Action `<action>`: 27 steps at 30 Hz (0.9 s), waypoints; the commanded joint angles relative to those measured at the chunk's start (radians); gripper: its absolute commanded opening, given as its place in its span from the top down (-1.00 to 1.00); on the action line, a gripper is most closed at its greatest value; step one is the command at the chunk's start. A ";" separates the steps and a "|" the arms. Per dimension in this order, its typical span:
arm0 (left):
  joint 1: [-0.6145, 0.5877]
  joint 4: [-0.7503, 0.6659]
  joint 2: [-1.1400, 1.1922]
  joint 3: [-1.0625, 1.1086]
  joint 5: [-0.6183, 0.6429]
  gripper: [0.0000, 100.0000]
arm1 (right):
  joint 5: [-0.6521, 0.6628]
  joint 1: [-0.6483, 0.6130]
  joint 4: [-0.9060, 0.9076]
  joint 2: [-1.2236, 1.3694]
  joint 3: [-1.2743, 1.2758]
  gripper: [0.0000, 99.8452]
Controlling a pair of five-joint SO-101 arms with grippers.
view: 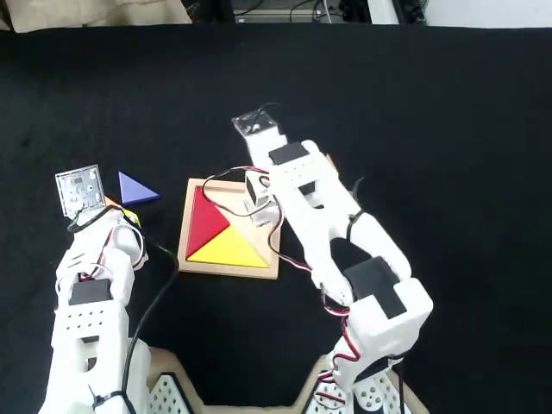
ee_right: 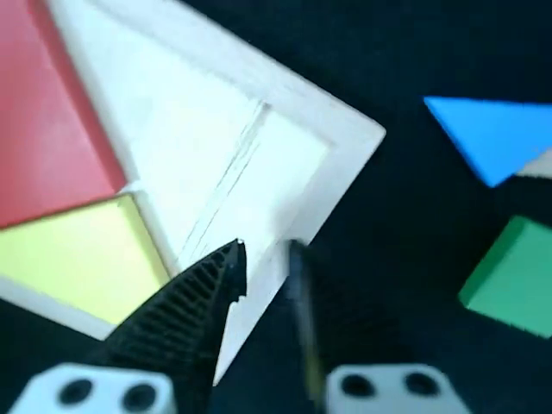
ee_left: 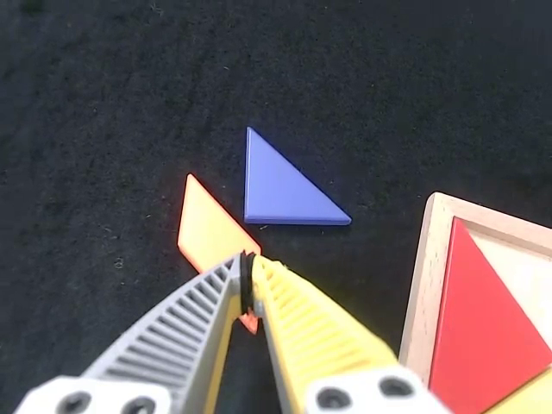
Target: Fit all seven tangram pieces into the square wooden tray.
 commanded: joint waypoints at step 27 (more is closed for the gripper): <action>0.031 -0.017 -0.020 -0.007 -0.005 0.93 | 0.054 0.169 -0.038 0.151 -0.093 0.97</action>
